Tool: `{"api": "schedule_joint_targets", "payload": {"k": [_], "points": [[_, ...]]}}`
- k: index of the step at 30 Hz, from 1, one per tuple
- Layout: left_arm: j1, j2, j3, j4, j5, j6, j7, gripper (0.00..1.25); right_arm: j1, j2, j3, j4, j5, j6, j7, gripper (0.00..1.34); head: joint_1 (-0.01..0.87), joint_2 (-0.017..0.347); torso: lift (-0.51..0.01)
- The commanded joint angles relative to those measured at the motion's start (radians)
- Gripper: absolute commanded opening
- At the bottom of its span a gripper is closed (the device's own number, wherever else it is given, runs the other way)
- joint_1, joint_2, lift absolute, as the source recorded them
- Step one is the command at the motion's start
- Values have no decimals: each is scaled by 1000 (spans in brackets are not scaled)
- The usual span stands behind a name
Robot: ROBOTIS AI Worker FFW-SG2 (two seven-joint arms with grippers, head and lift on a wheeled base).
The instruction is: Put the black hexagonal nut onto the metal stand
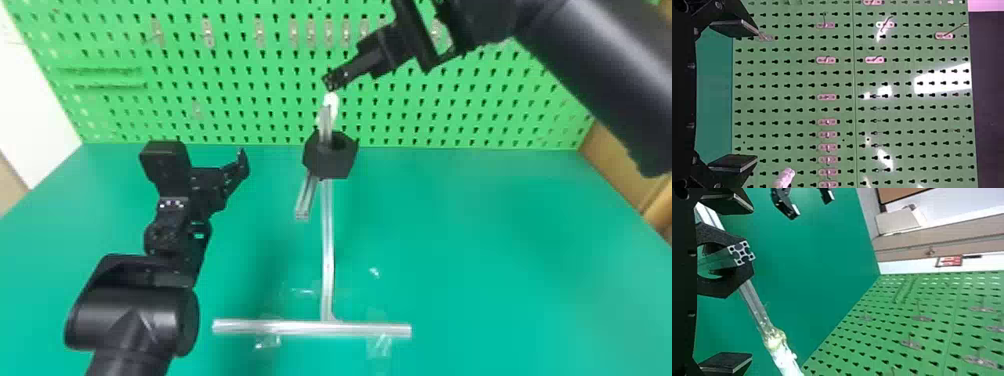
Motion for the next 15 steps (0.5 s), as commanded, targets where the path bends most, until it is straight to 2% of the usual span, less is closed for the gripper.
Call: {"api": "schedule_joint_targets", "payload": {"k": [1,6,12,15], "points": [[4,2,4,-2,4,-1,0,1097,48,-8,-130,-106,65,36,2,1339,693,81,-1],[8,8,9,-11,10,-1,0,1095,111,-9,-277,-201,144,47,47,1339,693,81,-1],[18,9,21,-28,10,-1,0,1095,215,-8,-441,-291,188,29,47,1339,693,81,-1],[21,11,27,-34,12,-1,0,1095,288,5,-506,-310,193,-23,47,1339,693,81,-1]]}}
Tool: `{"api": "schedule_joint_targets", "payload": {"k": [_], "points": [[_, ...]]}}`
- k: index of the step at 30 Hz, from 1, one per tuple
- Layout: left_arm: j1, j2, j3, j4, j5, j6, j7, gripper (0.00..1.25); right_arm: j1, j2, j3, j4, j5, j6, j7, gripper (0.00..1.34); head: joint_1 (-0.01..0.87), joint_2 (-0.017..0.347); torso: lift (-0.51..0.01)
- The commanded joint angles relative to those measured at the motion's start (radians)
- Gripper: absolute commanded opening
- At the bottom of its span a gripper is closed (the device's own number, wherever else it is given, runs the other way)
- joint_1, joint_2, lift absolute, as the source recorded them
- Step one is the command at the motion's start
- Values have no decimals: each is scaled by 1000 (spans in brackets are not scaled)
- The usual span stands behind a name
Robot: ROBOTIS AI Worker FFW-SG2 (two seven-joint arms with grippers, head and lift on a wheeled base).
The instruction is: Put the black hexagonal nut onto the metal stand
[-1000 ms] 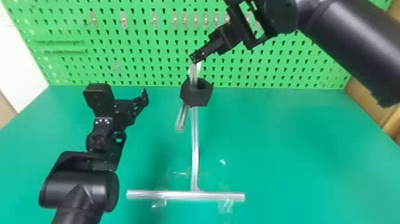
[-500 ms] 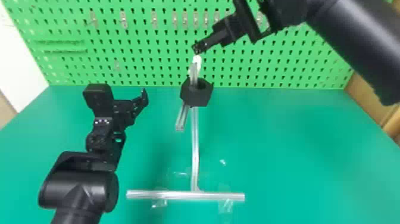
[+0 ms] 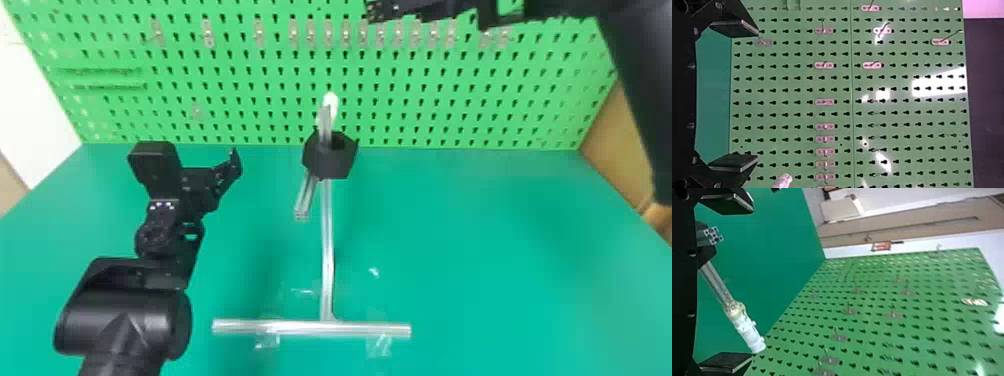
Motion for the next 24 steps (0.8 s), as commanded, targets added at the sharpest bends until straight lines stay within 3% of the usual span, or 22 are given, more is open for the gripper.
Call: {"api": "schedule_joint_targets", "payload": {"k": [1,5,14,24], "points": [[6,1,9,-10,2,0,0,1095,109,18,-106,-31,8,-76,0,1339,693,81,-1],[10,1,14,-15,3,0,0,1095,201,47,-188,-31,24,-176,-12,1339,693,81,-1],[15,1,18,-19,8,0,0,1095,380,93,-329,-30,-16,-371,-149,1339,693,81,-1],[18,1,17,-24,15,0,0,1095,554,127,-366,-5,-50,-603,-333,1339,693,81,-1]]}}
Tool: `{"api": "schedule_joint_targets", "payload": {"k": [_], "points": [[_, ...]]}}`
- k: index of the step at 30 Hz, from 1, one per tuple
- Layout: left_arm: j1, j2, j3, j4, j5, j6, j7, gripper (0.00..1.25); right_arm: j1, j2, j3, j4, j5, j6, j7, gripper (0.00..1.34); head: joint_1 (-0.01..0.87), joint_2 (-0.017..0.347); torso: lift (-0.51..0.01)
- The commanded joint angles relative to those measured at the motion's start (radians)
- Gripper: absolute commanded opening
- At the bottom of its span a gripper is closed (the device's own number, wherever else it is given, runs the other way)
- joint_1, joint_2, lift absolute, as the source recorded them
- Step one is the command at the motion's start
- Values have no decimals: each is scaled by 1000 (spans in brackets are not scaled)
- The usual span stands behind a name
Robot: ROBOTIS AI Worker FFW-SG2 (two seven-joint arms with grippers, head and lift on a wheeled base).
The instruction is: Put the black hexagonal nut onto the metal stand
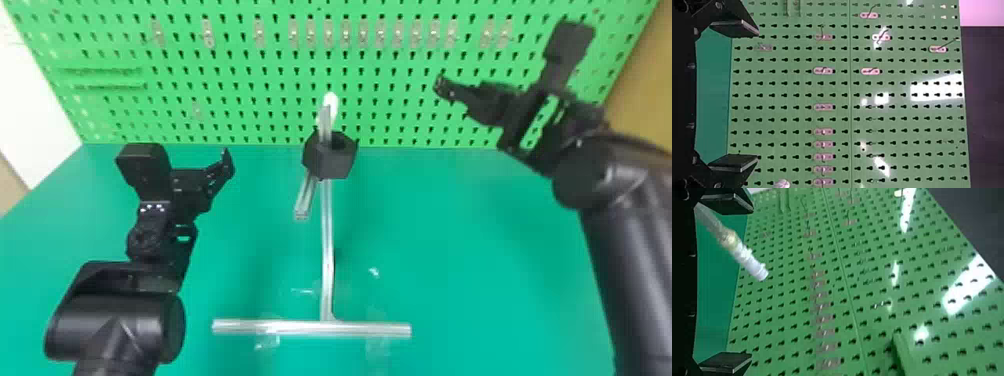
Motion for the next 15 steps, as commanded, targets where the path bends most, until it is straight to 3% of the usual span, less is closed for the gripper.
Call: {"api": "schedule_joint_targets", "payload": {"k": [1,6,9,15], "points": [[0,0,-2,-4,4,0,0,1095,70,21,-7,4,1,-105,-53,1339,693,81,-1],[-2,0,-2,-4,9,0,0,1095,139,39,6,9,52,-247,-158,1339,693,81,-1],[-3,0,-5,-4,10,0,0,1095,171,48,3,13,112,-320,-177,1339,693,81,-1],[-3,-2,-7,-4,16,0,0,1095,227,53,8,16,149,-379,-211,1339,693,81,-1]]}}
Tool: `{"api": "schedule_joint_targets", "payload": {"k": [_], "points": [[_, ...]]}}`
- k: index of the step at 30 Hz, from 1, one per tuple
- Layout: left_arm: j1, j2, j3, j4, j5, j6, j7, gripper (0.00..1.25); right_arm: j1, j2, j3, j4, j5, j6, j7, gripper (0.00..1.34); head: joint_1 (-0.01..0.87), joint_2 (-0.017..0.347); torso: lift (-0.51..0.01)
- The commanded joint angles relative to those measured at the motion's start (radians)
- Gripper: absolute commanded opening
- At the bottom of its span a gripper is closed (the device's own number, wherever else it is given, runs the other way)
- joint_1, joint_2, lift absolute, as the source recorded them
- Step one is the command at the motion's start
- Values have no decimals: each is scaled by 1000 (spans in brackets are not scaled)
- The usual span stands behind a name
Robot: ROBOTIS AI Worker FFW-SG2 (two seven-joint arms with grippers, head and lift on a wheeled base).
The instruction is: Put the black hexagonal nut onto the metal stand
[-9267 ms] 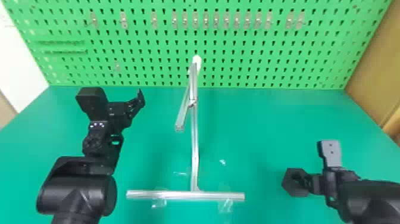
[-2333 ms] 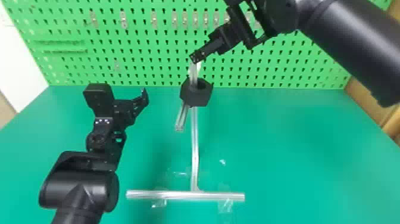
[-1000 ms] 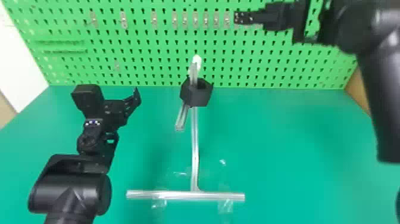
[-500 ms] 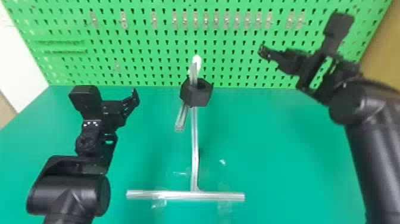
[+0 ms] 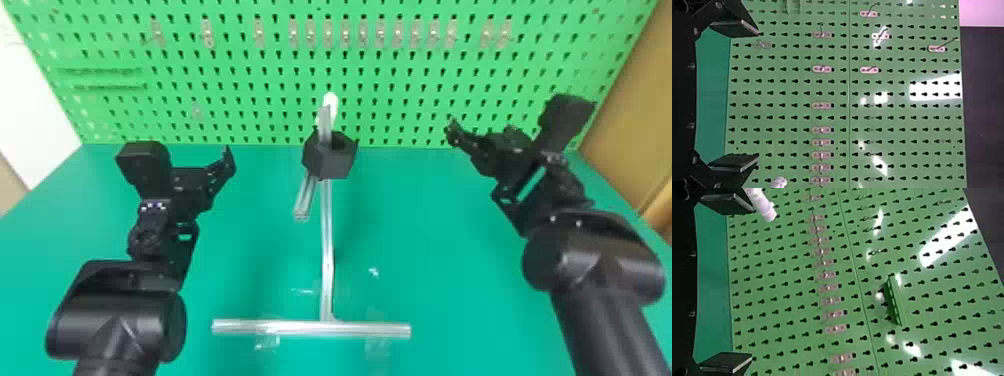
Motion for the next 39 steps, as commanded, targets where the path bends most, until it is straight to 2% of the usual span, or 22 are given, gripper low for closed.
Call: {"api": "schedule_joint_targets", "payload": {"k": [1,5,8,11,16,20,27,39], "points": [[0,-1,-2,0,5,0,0,1095,37,3,3,5,51,-45,-6,1339,693,81,-1],[-5,-1,-3,0,6,2,0,1095,57,-8,31,7,114,-83,-29,1339,693,81,-1],[-6,-1,-2,3,9,2,0,1095,72,-11,50,13,128,-129,-66,1339,693,81,-1],[-9,-1,-6,9,15,2,0,1095,95,-6,48,13,168,-167,-97,1335,693,81,-1],[-12,-1,-17,18,18,2,0,1095,144,0,33,-18,177,-201,-114,1325,693,81,-1],[-12,-1,-20,26,31,2,0,1095,187,11,28,-59,189,-203,-171,1313,693,81,-1],[-6,-1,-23,32,28,2,0,1095,212,12,14,-70,180,-204,-175,1307,693,81,-1],[0,-3,-25,38,23,2,0,1095,207,1,25,-90,180,-167,-175,1304,693,81,-1]]}}
